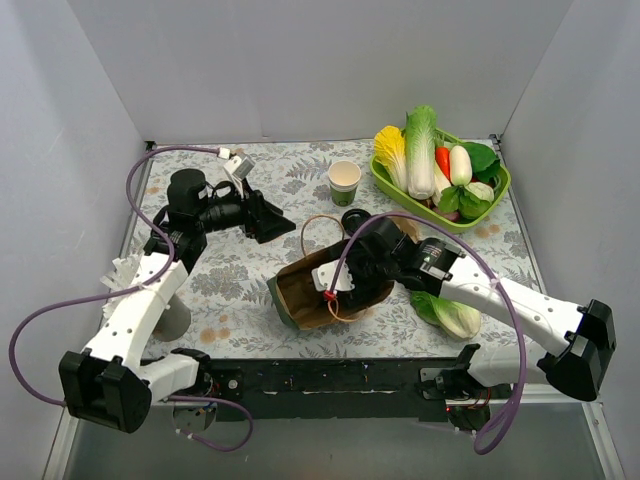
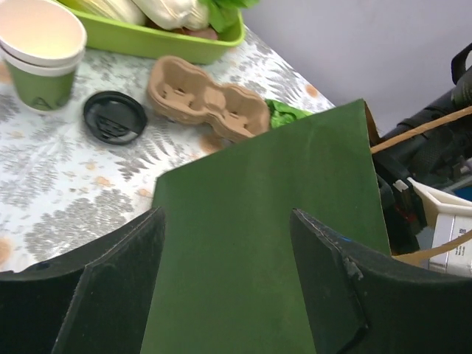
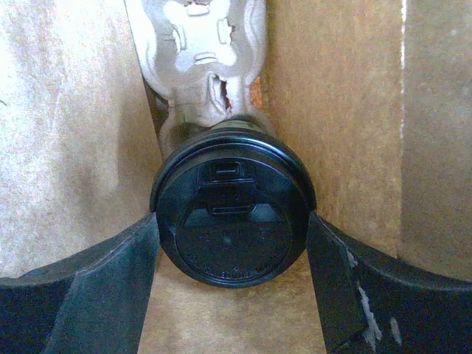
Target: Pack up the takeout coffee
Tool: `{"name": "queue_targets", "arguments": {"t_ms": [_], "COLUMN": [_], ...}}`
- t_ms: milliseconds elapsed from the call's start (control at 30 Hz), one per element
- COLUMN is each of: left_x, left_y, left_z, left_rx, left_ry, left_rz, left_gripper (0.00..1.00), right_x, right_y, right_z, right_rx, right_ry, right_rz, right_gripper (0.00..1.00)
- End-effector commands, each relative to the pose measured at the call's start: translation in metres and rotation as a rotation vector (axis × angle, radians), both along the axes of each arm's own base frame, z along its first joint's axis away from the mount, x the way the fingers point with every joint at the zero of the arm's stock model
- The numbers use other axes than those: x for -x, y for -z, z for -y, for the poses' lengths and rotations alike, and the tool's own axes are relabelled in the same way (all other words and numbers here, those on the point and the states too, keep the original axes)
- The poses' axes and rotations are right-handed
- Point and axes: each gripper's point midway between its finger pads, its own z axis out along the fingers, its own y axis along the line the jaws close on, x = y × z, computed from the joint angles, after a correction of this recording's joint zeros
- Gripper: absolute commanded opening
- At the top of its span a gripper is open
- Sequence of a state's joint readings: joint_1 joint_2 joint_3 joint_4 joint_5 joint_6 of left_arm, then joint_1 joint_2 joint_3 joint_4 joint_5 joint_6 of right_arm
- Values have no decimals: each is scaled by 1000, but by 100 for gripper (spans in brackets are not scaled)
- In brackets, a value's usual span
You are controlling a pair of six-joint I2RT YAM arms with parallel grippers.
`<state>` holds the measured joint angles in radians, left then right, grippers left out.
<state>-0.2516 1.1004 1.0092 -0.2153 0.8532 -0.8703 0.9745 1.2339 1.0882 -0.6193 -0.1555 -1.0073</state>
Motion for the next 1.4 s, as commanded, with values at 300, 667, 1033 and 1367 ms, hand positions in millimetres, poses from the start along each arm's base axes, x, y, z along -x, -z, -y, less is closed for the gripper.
{"name": "queue_targets", "arguments": {"t_ms": [300, 667, 1033, 1367], "left_x": [61, 71, 66, 77], "left_y": [-42, -17, -3, -5], "left_z": [6, 9, 27, 47], "left_rx": [5, -94, -96, -127], "left_ry": [334, 470, 533, 602], "left_rz": [83, 174, 186, 284], "left_gripper": [69, 68, 44, 0], "right_x": [-6, -3, -6, -7], "right_y": [-15, -16, -10, -19], "right_z": [-16, -22, -24, -18], "right_rx": [-31, -28, -26, -2], "right_ry": [-25, 4, 69, 5], "right_rz": [56, -18, -58, 47], "right_gripper": [1, 1, 1, 1]}}
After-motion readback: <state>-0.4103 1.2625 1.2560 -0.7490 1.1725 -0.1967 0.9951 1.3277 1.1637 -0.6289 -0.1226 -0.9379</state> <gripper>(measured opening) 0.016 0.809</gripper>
